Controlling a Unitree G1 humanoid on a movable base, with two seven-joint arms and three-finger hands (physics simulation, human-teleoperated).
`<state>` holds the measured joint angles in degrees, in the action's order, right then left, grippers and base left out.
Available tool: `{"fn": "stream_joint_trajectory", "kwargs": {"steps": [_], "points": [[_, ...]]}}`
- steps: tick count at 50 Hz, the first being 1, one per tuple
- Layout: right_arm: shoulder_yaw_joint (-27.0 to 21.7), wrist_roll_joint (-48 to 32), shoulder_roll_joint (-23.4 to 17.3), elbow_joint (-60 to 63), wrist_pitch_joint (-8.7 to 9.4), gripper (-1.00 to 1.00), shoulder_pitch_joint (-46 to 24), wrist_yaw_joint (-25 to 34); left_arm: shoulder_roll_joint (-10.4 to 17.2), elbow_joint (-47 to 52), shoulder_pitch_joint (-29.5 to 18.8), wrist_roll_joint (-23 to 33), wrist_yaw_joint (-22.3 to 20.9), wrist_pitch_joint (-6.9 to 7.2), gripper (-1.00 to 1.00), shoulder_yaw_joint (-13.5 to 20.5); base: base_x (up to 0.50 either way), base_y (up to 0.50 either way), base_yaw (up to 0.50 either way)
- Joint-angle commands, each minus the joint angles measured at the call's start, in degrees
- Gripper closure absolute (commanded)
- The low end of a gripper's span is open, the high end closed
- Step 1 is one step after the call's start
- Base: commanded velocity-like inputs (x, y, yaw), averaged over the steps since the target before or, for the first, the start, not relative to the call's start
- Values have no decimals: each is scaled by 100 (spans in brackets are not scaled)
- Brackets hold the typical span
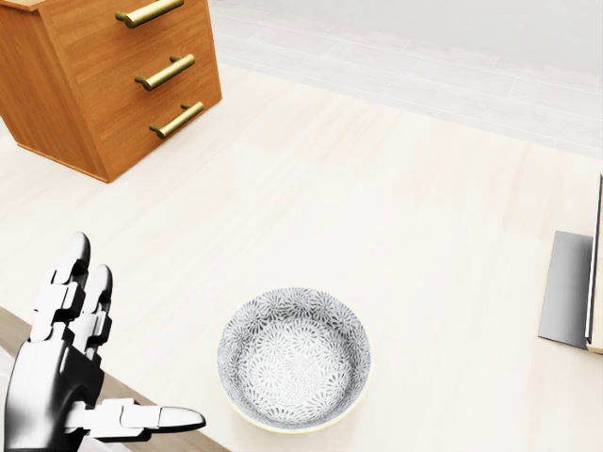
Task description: Put the wine bottle on the wine rack.
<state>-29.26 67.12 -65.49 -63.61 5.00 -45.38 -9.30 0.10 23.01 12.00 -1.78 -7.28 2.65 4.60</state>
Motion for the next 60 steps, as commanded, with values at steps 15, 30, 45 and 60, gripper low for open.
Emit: {"fn": "stream_joint_trajectory", "kwargs": {"steps": [15, 30, 45, 60], "points": [[49, -278, -22, -549, 0, 100, 572, 152, 1, -30, -7, 26, 8, -17, -100, -26, 0, 0, 0], [-3, -254, -16, -642, 0, 100, 804, 212, -4, 11, -11, 60, 27, 21, -100, -67, 0, 0, 0], [7, -278, 25, -665, 0, 100, 864, 207, 10, -33, -6, 39, 23, -16, -100, -47, 0, 0, 0], [-4, -377, 43, -816, 0, 94, 1050, 290, 14, -65, -27, 50, 20, -35, -100, -42, 0, 0, 0]]}}
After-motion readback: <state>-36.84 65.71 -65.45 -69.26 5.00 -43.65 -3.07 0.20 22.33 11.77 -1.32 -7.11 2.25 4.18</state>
